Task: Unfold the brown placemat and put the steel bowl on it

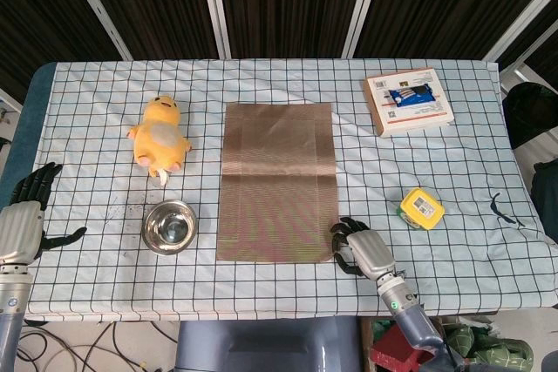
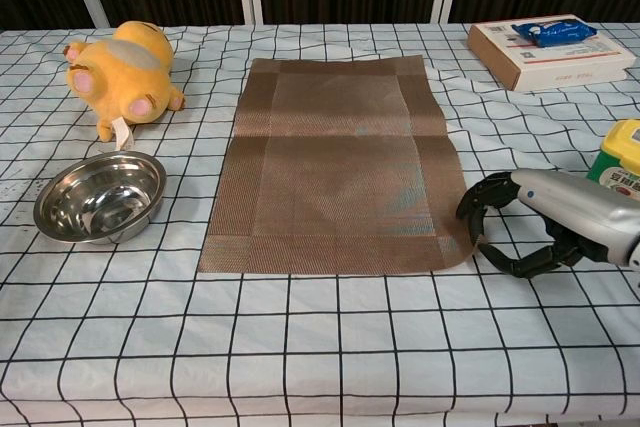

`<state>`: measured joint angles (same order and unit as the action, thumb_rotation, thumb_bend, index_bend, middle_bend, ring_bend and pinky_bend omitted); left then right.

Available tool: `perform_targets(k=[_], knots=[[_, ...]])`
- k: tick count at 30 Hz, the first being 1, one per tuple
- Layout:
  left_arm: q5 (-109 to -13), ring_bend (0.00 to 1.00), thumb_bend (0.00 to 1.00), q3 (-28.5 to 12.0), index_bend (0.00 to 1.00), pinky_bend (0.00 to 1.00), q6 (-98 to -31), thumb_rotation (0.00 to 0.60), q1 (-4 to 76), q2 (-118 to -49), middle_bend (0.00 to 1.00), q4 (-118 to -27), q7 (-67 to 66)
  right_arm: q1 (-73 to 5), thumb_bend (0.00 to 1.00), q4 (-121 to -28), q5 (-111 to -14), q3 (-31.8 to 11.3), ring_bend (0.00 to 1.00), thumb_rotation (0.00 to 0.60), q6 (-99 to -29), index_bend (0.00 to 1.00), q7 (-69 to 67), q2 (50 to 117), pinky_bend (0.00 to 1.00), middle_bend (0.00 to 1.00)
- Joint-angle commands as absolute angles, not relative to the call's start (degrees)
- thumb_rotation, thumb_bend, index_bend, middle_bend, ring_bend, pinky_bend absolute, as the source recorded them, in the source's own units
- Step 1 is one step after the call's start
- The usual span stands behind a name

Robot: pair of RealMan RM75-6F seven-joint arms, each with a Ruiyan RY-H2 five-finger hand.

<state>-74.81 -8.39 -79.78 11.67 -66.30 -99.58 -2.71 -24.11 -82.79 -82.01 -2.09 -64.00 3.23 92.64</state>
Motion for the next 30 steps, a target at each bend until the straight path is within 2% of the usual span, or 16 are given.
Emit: perform_targets(k=[1,13,20,25,30], knots=[[-74.77,0.00,0.02,-8.41,0.00,0.07,-79.73,0.600,11.70,-66.30,0.02,-99.60,-2.69,-23.81,0.46,-84.23,-83.12,-1.76,0.13,0.600,-65.00,0.59,3.05,91.23,0.22,0.27],[-74.58,0.00,0.02,-8.54,0.00,0.07,-79.56,0.600,11.83,-66.48,0.02,-99.81,-2.56,-19.47,0.47,-94.22,-88.69,2.43,0.13,0.600,-71.82,0.61,0.76,80.20,0.22,0.27],[-74.52,0.00,0.02,-8.56,0.00,0.07,-79.32,0.600,12.00,-66.60,0.02,-99.90,-2.67,-17.12,0.47,-99.56,-88.38,3.60,0.13,0.600,-74.13,0.62,-0.73,74.65,0.22,0.27],[-74.47,0.00,0.02,-8.58,0.00,0.07,-79.33,0.600,11.98,-66.57,0.02,-100.04,-2.52,-16.57,0.48,-100.88,-86.31,2.57,0.13,0.600,-74.46,0.63,-1.12,72.54,0.22,0.28],[-74.37,0.00,0.02,-8.63,0.00,0.07,-79.24,0.600,11.97,-66.42,0.02,-100.14,-2.25,-16.89,0.47,-103.27,-79.90,-1.56,0.13,0.600,-73.62,0.63,-4.59,70.48,0.22,0.28]])
